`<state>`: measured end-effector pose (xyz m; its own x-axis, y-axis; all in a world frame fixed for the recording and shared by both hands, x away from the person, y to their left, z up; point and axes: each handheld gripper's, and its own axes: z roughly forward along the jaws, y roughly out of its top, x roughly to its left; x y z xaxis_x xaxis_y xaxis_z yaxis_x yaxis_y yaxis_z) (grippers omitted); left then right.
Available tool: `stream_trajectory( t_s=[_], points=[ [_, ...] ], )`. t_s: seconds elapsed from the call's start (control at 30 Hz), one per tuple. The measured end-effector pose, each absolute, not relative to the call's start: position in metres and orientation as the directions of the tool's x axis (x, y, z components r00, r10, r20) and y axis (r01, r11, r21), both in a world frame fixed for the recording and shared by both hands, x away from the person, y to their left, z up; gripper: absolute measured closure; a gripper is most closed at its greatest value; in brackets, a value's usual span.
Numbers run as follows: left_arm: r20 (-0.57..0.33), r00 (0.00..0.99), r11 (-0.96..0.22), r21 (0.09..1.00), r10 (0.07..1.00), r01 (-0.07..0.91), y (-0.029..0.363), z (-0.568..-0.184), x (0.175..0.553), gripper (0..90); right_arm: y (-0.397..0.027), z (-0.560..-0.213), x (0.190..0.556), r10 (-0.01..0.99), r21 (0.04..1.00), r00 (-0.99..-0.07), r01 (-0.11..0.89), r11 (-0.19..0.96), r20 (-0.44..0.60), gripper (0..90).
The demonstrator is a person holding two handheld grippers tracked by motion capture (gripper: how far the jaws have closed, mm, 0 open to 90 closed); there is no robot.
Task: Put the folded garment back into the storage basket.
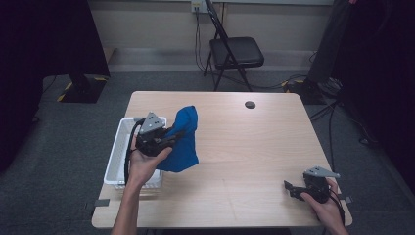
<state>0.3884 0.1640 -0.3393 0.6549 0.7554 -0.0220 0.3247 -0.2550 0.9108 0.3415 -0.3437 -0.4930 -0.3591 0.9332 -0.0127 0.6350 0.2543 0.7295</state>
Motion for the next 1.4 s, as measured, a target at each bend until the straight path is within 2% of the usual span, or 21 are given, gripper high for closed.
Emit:
stream_trajectory(
  t_s=[0.83,1.4],
  points=[
    [-0.075,0.586,-0.163,0.925,0.807,0.343,0.207,-0.334,0.383,73.0,-0.344,-0.493,0.342,0.933,0.729,-0.359,0.635,0.255,-0.013,13.1],
    [-0.078,0.532,-0.134,0.928,0.843,0.349,0.233,-0.338,0.379,73.0,-0.344,-0.493,0.342,0.933,0.729,-0.359,0.635,0.255,-0.013,13.1]
  ],
)
